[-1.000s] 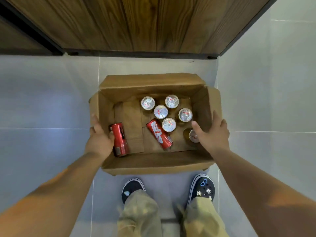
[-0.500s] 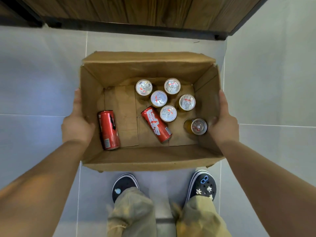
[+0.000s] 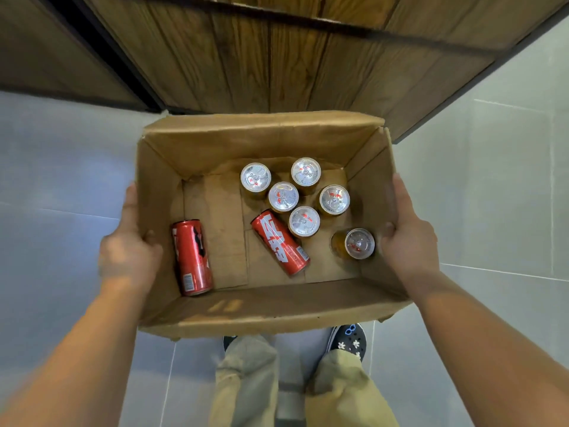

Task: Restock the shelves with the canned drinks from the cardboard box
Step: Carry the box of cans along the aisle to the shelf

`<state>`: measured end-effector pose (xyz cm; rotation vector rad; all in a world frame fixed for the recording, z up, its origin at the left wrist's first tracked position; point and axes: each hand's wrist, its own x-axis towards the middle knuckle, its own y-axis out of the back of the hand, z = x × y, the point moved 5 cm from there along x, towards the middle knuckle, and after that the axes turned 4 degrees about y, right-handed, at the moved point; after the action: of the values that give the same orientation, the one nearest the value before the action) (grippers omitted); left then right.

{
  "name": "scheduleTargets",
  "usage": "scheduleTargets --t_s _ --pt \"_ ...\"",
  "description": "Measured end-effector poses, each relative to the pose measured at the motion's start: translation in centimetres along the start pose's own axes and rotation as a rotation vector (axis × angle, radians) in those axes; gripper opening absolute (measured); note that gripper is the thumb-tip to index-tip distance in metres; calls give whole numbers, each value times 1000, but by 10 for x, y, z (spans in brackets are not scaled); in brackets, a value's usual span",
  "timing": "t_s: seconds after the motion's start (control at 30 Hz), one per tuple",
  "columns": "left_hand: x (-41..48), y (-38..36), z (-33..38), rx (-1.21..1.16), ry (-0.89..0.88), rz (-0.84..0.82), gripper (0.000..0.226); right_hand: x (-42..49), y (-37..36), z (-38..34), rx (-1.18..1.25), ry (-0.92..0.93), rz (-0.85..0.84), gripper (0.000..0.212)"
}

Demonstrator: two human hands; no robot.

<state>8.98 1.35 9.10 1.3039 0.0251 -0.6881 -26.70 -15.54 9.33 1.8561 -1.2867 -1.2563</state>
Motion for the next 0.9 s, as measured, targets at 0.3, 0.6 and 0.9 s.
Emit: scheduleTargets --t_s 0.3,0.6,0.9 --pt "-81 247 3 -74 154 139 82 -77 170 -190 -66 201 -59 97" --pt "-148 450 -78 -149 334 315 79 -175 246 -407 -171 519 -62 92" --pt "-194 597 -244 -211 567 464 82 -303 192 -612 -241 837 -168 91"
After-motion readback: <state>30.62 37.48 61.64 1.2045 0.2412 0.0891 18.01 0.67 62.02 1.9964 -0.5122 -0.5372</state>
